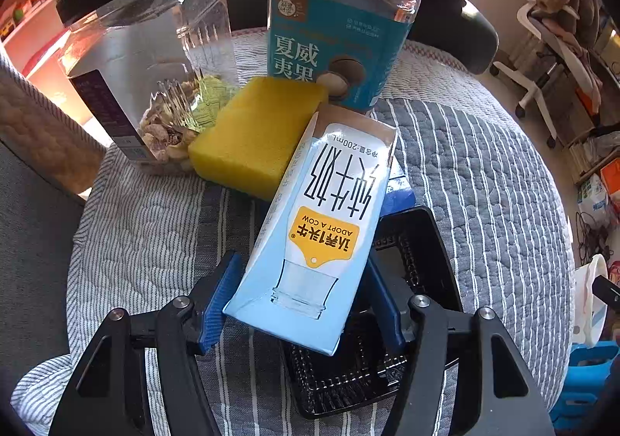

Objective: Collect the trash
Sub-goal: 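Grasp the milk carton with the left gripper, then grasp the black plastic tray with the right gripper while the left gripper holds the carton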

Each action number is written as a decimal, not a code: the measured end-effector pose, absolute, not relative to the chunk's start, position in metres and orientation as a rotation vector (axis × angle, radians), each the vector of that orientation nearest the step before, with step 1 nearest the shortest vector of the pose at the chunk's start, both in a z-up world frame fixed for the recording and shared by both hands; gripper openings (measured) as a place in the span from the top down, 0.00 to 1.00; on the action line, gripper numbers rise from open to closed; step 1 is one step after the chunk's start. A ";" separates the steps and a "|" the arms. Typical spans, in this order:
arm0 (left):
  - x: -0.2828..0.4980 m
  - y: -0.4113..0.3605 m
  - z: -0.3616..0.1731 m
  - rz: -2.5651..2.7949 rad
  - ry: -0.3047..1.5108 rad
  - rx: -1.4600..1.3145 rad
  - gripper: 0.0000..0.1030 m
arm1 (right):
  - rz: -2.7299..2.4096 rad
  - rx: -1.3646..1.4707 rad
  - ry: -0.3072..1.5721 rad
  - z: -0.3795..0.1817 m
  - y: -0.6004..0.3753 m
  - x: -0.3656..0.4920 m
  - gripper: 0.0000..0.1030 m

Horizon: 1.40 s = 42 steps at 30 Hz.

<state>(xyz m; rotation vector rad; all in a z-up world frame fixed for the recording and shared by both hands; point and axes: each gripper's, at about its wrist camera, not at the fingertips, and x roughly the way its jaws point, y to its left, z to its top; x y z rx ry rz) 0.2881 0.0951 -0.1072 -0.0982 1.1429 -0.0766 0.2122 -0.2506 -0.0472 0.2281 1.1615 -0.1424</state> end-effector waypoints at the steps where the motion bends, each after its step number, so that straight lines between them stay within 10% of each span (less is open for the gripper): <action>1: 0.286 0.095 -0.104 -0.084 1.134 -0.098 0.37 | -0.135 0.222 1.164 -0.048 -0.246 0.213 0.11; 28: 0.207 0.173 -0.032 -0.065 1.044 -0.177 0.48 | 0.230 0.032 1.242 -0.107 -0.056 0.245 0.11; 34: 0.207 0.178 -0.032 -0.058 1.046 -0.189 0.48 | 0.236 -0.024 1.266 -0.126 -0.050 0.249 0.36; 42: 0.205 0.165 -0.031 -0.068 1.048 -0.152 0.48 | 0.251 -0.006 1.253 -0.106 -0.065 0.241 0.40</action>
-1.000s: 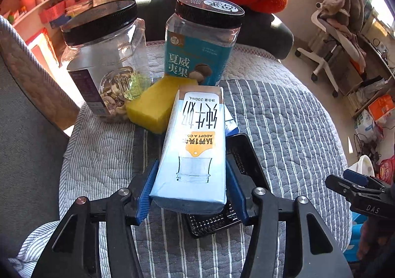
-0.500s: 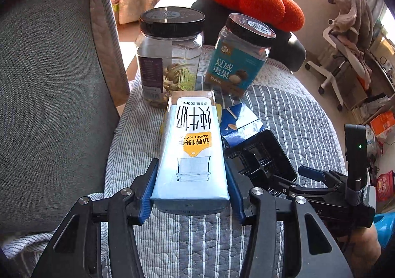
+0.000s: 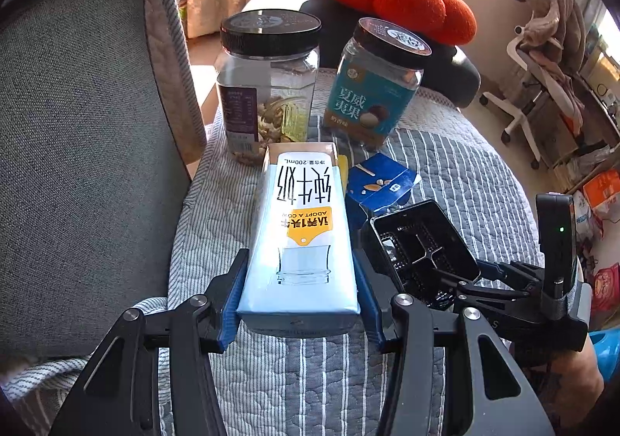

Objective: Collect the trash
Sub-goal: 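Grasp the black plastic tray with the right gripper while the left gripper holds the carton, then carry the milk carton and black tray over the wastebasket with both grippers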

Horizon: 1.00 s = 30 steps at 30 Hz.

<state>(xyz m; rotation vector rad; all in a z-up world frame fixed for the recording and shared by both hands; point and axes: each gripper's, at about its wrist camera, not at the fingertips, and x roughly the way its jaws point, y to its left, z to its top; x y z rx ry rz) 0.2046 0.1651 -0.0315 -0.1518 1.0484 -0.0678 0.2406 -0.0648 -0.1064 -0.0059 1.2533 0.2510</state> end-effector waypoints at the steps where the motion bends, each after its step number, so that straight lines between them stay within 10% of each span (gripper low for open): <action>1: 0.204 0.164 -0.031 -0.068 1.046 -0.152 0.48 | 0.256 -0.006 1.247 -0.100 -0.069 0.239 0.41; 30: 0.188 0.042 0.003 -0.285 0.984 -0.125 0.48 | 0.063 0.190 1.126 -0.013 -0.240 0.167 0.41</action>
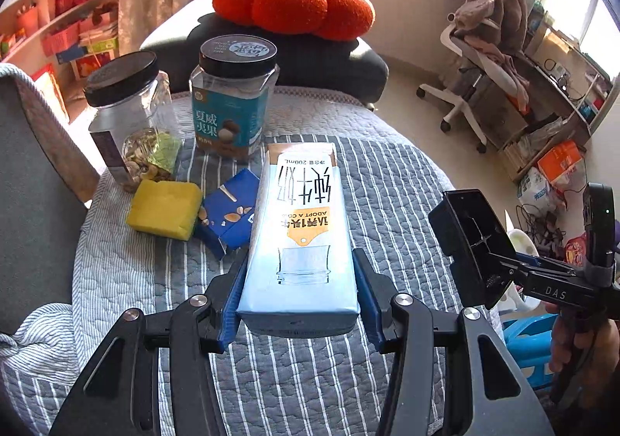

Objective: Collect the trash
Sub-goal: 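Carry the milk carton and black tray over the wastebasket with both grippers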

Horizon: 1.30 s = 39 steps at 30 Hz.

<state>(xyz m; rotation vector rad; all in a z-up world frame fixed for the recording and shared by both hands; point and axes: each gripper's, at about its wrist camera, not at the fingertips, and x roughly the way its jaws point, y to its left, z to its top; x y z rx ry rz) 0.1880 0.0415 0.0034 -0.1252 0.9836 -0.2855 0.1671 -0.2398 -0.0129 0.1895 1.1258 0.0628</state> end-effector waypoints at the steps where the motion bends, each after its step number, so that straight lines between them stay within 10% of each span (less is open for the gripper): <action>1: 0.187 0.035 0.004 -0.295 0.983 -0.120 0.48 | 0.055 0.192 1.123 -0.012 -0.245 0.165 0.40; 39: 0.156 -0.230 -0.020 -0.665 1.004 0.067 0.48 | -0.344 0.416 1.064 -0.001 -0.488 0.043 0.40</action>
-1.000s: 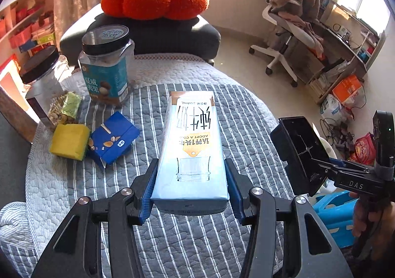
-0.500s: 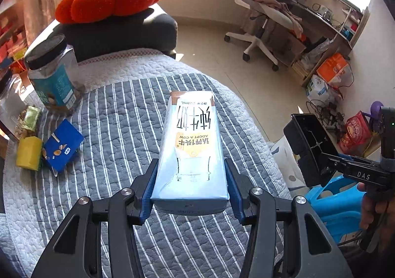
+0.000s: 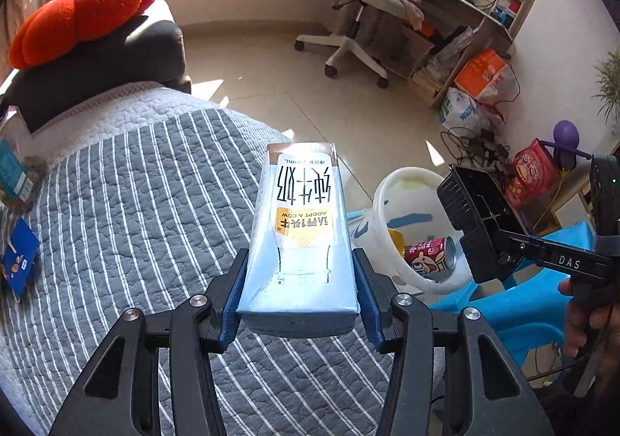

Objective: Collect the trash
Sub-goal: 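Carry the milk carton and black tray over the wastebasket with both grippers, then open the left gripper to drop the milk carton into the wastebasket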

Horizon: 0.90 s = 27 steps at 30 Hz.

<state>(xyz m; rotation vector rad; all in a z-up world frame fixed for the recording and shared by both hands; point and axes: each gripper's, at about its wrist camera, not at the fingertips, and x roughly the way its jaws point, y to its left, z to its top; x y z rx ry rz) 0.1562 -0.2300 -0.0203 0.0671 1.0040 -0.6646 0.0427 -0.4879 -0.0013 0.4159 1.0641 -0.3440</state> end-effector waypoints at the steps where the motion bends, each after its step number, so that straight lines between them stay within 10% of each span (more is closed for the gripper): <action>1: 0.153 -0.240 -0.022 -0.682 1.002 0.075 0.48 | -0.354 0.423 1.063 -0.001 -0.492 0.039 0.40; 19: 0.119 -0.359 -0.056 -0.861 0.936 0.206 0.46 | -0.440 0.509 1.060 -0.012 -0.552 -0.004 0.40; 22: 0.115 -0.365 -0.061 -0.774 0.925 0.288 0.10 | -0.442 0.510 1.061 -0.013 -0.555 -0.005 0.40; 27: 0.115 -0.359 -0.061 -0.701 0.887 0.362 0.08 | -0.447 0.508 1.060 -0.013 -0.554 -0.003 0.39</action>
